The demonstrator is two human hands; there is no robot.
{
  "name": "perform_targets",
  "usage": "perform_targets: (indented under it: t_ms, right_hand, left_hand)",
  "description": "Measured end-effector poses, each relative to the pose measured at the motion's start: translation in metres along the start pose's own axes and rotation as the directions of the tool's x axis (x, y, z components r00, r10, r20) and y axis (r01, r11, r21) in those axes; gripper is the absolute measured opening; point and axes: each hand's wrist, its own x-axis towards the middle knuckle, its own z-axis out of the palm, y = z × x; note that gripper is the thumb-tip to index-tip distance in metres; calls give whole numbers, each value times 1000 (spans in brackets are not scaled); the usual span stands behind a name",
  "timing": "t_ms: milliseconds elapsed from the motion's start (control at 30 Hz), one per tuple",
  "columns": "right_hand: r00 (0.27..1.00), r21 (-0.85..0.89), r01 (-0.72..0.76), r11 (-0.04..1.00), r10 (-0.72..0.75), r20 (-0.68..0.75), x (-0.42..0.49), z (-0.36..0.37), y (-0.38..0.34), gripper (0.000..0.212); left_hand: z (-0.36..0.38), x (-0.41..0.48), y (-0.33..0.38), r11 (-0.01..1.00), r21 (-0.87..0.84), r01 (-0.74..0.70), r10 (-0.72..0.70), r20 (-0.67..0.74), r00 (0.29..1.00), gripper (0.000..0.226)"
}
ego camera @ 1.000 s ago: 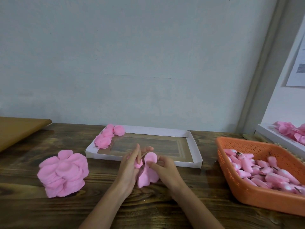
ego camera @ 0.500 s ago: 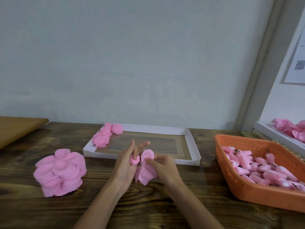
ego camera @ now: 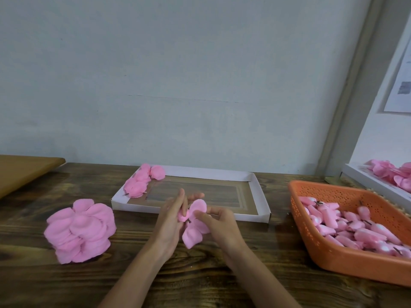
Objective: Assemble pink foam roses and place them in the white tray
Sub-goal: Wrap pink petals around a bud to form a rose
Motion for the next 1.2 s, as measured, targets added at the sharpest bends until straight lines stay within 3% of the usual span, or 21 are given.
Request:
perform_targets:
  t_ms: [133, 267, 433, 533, 733, 833, 933, 1200]
  right_hand:
    - [999, 2, -4, 1000, 4, -47, 1, 0, 0, 10]
    - [1000, -12, 18, 1000, -18, -5, 2, 1, 1, 12]
    - [969, -226, 241, 944, -247, 4, 4, 1, 5, 36]
    - [945, -325, 297, 898, -325, -35, 4, 2, 6, 47]
    - [947, -341, 283, 896, -318, -51, 3, 4, 4, 27]
    - [932, -364, 251, 897, -326, -159, 3, 4, 6, 8]
    - [906, -352, 263, 898, -356, -230, 2, 5, 6, 10]
    - [890, -309, 315, 897, -393, -232, 3, 10, 13, 10]
  left_hand:
    - [2, 0, 1, 1000, 8, 0, 0, -49, 999, 62]
    - [4, -1, 2, 999, 37, 11, -8, -74, 997, 58]
    - [9, -5, -1, 994, 109, -9, 12, -27, 1000, 53]
    - [11, -5, -6, 984, 170, -55, 58, -14, 998, 54]
    - [13, -8, -2, 959, 255, -121, 116, 32, 993, 46]
    - [13, -7, -2, 960, 248, -128, 117, 59, 991, 42]
    - [13, -8, -2, 958, 265, -111, 92, 83, 992, 38]
    - [24, -14, -1, 969, 240, -63, 42, 93, 995, 33]
